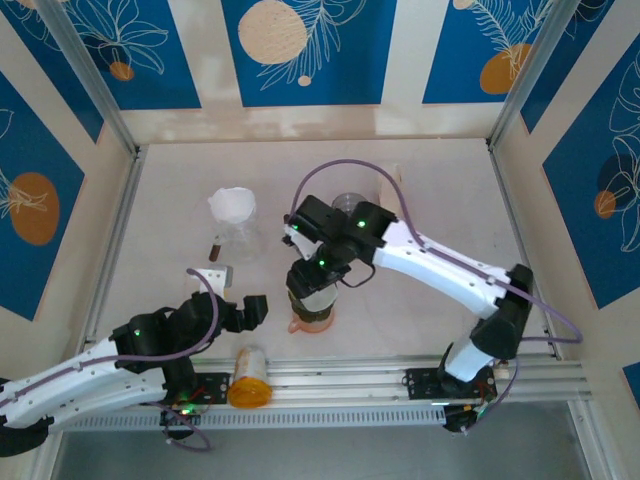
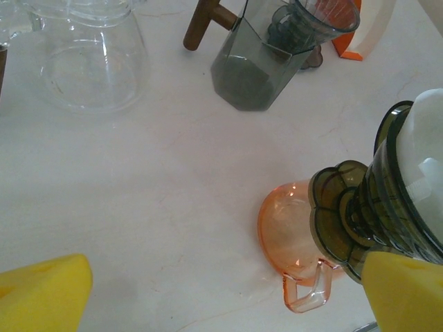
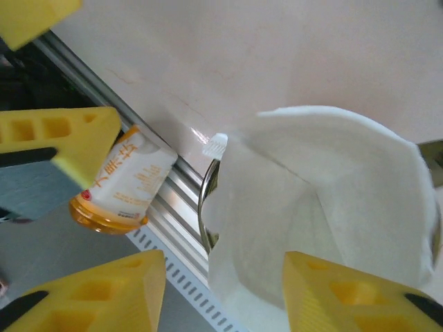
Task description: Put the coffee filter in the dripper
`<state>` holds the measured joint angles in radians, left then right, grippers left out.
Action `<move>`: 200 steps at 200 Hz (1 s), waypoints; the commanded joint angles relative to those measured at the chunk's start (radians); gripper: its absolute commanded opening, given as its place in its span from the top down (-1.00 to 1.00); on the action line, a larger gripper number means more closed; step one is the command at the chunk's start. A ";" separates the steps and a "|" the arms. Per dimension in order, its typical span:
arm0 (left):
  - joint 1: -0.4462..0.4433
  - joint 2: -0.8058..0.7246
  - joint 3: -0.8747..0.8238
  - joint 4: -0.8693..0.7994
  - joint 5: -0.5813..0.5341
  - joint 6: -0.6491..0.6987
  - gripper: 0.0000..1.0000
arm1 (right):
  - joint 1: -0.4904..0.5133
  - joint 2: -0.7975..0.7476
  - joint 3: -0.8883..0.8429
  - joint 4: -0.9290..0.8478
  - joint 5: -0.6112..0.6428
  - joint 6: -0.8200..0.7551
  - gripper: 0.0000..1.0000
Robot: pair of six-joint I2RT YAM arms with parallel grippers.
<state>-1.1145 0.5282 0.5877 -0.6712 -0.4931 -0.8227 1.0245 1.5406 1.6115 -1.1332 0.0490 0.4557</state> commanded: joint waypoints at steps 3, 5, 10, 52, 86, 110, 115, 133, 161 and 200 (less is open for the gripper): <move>0.008 0.033 0.056 0.062 0.031 0.044 -1.00 | 0.006 -0.084 -0.061 0.029 0.075 0.046 -0.03; 0.008 0.037 0.059 0.068 0.034 0.047 -1.00 | 0.006 -0.090 -0.067 0.032 0.083 0.051 -0.03; 0.008 0.051 0.065 0.085 0.044 0.056 -1.00 | 0.006 -0.104 -0.081 0.036 0.107 0.058 -0.04; 0.046 0.245 0.195 0.178 0.197 0.121 -0.97 | 0.004 -0.164 -0.174 0.047 0.266 0.103 -0.07; 0.103 0.381 0.273 0.188 0.314 0.115 -0.89 | 0.001 -0.234 -0.247 0.084 0.291 0.125 -0.12; 0.117 0.444 0.286 0.187 0.372 0.112 -0.60 | -0.007 -0.272 -0.285 0.096 0.290 0.133 -0.13; 0.117 0.453 0.288 0.183 0.382 0.112 -0.54 | -0.011 -0.278 -0.292 0.097 0.288 0.135 -0.13; 0.117 0.466 0.292 0.152 0.393 0.108 -0.37 | -0.024 -0.295 -0.314 0.108 0.271 0.133 -0.14; 0.117 0.448 0.285 0.109 0.401 0.109 -0.24 | -0.044 -0.297 -0.325 0.131 0.235 0.122 -0.14; 0.117 0.440 0.287 0.066 0.406 0.109 -0.05 | -0.062 -0.247 -0.314 0.167 0.198 0.099 -0.15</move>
<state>-1.0042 0.9855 0.8463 -0.5549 -0.1070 -0.7235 0.9726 1.2606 1.2942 -0.9997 0.2920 0.5697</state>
